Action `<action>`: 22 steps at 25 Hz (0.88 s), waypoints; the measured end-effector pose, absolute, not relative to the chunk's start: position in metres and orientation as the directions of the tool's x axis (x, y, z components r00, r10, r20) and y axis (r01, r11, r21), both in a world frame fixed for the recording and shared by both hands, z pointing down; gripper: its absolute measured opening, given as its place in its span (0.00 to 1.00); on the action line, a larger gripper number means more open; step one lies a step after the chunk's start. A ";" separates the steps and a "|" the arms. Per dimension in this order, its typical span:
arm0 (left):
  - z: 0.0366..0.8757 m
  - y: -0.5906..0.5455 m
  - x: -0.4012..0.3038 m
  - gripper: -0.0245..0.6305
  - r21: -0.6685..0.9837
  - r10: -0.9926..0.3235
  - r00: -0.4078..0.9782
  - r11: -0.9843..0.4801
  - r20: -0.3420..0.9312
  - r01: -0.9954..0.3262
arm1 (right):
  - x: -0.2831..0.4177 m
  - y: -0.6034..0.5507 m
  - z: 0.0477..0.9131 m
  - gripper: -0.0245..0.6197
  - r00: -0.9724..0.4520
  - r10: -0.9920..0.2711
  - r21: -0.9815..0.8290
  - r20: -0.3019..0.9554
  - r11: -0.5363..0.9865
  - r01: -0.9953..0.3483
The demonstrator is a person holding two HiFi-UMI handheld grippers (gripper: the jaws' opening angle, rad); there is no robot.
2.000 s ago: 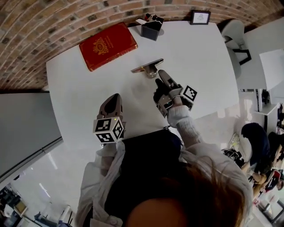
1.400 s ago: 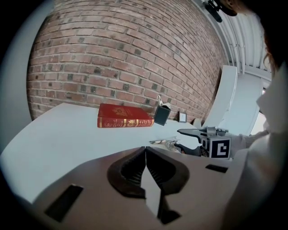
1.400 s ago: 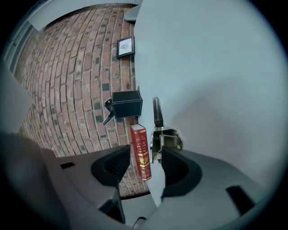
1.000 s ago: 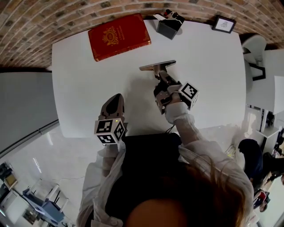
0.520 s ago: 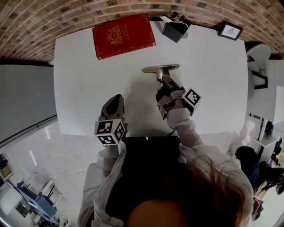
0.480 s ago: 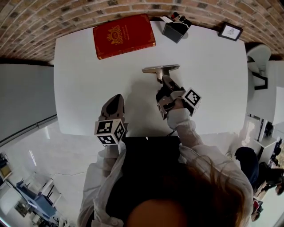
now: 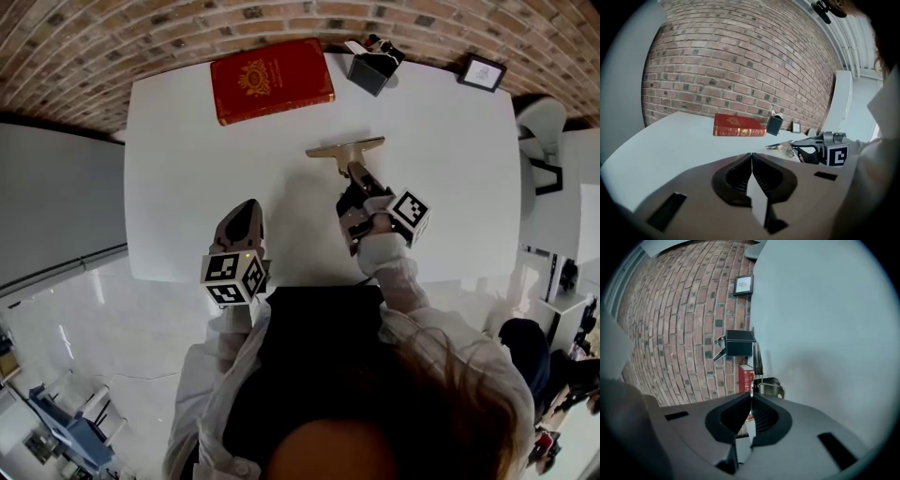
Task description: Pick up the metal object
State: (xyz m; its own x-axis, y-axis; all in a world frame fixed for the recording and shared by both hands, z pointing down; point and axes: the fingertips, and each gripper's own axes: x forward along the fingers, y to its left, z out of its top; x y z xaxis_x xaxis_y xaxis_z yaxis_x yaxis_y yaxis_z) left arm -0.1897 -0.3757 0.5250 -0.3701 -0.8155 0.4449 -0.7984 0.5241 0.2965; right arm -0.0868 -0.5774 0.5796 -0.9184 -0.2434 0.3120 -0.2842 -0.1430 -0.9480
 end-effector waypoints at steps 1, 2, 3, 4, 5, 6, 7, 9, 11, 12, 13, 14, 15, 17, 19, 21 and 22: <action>0.523 -0.371 -0.190 0.06 0.298 -0.817 -0.372 0.524 0.439 -0.798 | -0.087 -0.575 0.573 0.06 -0.920 -0.241 -0.951 0.308 -0.103 -0.291; 0.520 -0.367 -0.189 0.06 0.298 -0.819 -0.375 0.523 0.434 -0.799 | -0.087 -0.571 0.567 0.06 -0.922 -0.239 -0.953 0.304 -0.061 -0.298; 0.518 -0.362 -0.189 0.06 0.296 -0.822 -0.377 0.522 0.427 -0.800 | -0.087 -0.568 0.561 0.06 -0.925 -0.236 -0.953 0.300 -0.020 -0.304; 0.514 -0.356 -0.189 0.06 0.294 -0.824 -0.380 0.520 0.421 -0.802 | -0.086 -0.564 0.555 0.06 -0.927 -0.234 -0.952 0.295 0.017 -0.307; 0.511 -0.350 -0.188 0.06 0.292 -0.825 -0.382 0.520 0.417 -0.803 | -0.084 -0.560 0.548 0.06 -0.928 -0.234 -0.950 0.289 0.047 -0.308; 0.509 -0.344 -0.188 0.06 0.292 -0.824 -0.386 0.522 0.414 -0.802 | -0.082 -0.556 0.542 0.06 -0.930 -0.238 -0.950 0.281 0.068 -0.305; 0.506 -0.337 -0.187 0.06 0.291 -0.823 -0.392 0.526 0.411 -0.799 | -0.080 -0.552 0.535 0.06 -0.931 -0.243 -0.951 0.272 0.081 -0.299; 0.499 -0.321 -0.188 0.06 0.287 -0.821 -0.406 0.534 0.400 -0.795 | -0.075 -0.543 0.524 0.06 -0.934 -0.250 -0.954 0.254 0.095 -0.285; 0.493 -0.306 -0.189 0.06 0.283 -0.821 -0.420 0.539 0.386 -0.794 | -0.070 -0.533 0.513 0.06 -0.936 -0.251 -0.951 0.245 0.124 -0.282; 0.489 -0.298 -0.190 0.06 0.280 -0.822 -0.426 0.540 0.379 -0.794 | -0.067 -0.527 0.508 0.06 -0.937 -0.250 -0.946 0.244 0.153 -0.288; 0.486 -0.291 -0.190 0.06 0.277 -0.822 -0.431 0.542 0.372 -0.794 | -0.065 -0.522 0.502 0.06 -0.937 -0.250 -0.936 0.245 0.192 -0.296; 0.483 -0.284 -0.190 0.06 0.274 -0.822 -0.437 0.543 0.365 -0.794 | -0.064 -0.517 0.495 0.06 -0.937 -0.249 -0.922 0.245 0.239 -0.305; 0.480 -0.277 -0.190 0.06 0.271 -0.822 -0.442 0.544 0.359 -0.794 | -0.063 -0.511 0.489 0.06 -0.937 -0.248 -0.905 0.245 0.289 -0.312; 0.476 -0.264 -0.187 0.06 0.268 -0.823 -0.449 0.546 0.347 -0.794 | -0.061 -0.498 0.478 0.06 -0.941 -0.236 -0.866 0.241 0.386 -0.318; 0.473 -0.254 -0.182 0.06 0.265 -0.826 -0.453 0.544 0.335 -0.796 | -0.058 -0.485 0.469 0.06 -0.948 -0.213 -0.821 0.236 0.477 -0.312; 0.471 -0.243 -0.176 0.06 0.261 -0.828 -0.455 0.542 0.328 -0.799 | -0.052 -0.472 0.461 0.06 -0.952 -0.192 -0.767 0.239 0.563 -0.306; 0.471 -0.238 -0.173 0.06 0.260 -0.829 -0.455 0.541 0.326 -0.800 | -0.049 -0.466 0.457 0.06 -0.953 -0.185 -0.738 0.242 0.602 -0.304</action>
State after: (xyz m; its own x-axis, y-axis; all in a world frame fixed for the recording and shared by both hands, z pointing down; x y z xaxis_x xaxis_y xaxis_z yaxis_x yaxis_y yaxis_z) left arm -0.1728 -0.2378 0.4710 -0.4554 -0.8286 0.3256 -0.7997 0.5414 0.2595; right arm -0.0489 -0.4657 0.4575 -0.9525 -0.1846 0.2421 -0.3043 0.6021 -0.7382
